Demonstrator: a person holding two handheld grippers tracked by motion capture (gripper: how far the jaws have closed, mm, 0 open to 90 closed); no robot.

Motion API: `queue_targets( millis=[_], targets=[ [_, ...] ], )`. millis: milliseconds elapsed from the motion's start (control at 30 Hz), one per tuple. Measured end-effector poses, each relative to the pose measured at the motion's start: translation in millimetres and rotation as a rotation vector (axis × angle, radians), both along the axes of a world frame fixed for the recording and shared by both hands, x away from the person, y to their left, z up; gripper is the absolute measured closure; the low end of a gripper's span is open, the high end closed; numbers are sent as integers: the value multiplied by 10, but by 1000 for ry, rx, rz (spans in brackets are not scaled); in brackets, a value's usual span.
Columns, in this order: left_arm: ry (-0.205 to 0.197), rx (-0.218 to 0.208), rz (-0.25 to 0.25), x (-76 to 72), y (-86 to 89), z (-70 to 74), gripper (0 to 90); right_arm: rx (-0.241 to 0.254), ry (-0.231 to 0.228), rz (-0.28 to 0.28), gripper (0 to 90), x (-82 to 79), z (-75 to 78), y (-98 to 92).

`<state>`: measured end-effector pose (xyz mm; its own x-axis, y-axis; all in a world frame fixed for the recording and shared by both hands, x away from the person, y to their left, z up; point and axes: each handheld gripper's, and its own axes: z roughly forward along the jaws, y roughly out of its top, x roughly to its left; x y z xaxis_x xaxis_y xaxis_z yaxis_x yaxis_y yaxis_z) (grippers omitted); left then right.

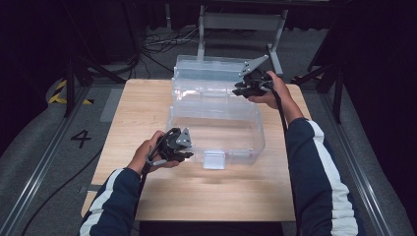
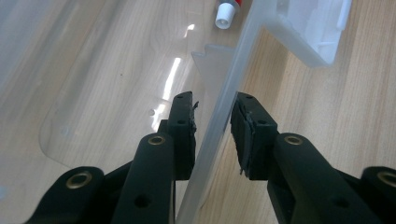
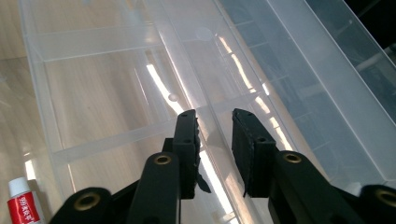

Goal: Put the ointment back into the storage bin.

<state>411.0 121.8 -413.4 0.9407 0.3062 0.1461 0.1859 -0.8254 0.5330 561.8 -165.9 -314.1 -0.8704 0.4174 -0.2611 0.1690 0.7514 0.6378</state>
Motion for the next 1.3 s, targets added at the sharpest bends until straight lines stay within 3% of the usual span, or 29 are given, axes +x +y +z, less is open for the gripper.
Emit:
queue_targets(
  millis=[100, 800, 1300],
  targets=[
    [14, -20, 11, 8, 7, -2, 705, -13, 0, 14, 752, -7, 15, 19],
    [31, -36, 58, -3, -8, -11, 689, -38, 21, 98, 844, -46, 91, 34],
    [41, -44, 75, -9, -16, -16, 674, -58, 22, 134, 866, -193, 163, 64]
  ],
)
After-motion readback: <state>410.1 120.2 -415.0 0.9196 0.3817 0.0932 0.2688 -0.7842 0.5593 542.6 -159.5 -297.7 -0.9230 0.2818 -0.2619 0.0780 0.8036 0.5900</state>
